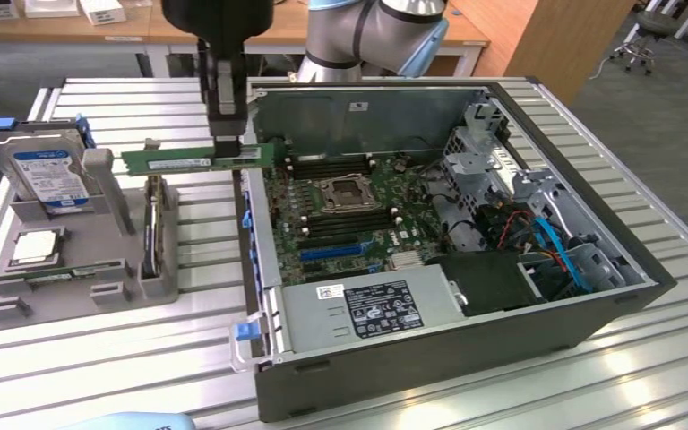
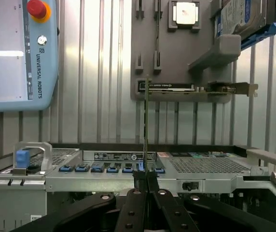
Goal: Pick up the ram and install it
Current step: 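Pick up the ram and move it above insertion slot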
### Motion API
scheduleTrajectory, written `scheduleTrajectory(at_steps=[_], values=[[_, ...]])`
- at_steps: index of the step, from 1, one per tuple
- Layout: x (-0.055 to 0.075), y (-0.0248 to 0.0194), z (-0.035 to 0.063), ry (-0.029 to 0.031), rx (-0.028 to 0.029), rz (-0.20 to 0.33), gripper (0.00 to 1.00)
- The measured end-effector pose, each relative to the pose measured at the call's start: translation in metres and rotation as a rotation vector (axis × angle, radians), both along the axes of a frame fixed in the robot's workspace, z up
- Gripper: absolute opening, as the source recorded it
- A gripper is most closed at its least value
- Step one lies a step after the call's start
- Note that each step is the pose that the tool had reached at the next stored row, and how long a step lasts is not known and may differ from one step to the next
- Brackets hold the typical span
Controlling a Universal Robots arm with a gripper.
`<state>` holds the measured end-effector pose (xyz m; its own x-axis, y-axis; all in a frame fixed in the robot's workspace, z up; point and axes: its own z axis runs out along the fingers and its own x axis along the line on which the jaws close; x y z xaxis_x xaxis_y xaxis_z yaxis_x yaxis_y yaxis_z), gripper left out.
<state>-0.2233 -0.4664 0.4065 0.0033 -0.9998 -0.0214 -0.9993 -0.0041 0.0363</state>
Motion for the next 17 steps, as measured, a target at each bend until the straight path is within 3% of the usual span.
scheduleTrajectory(at_steps=[17], values=[[0.051, 0.0, 0.0, 0.0, 0.0, 0.005, 0.12]])
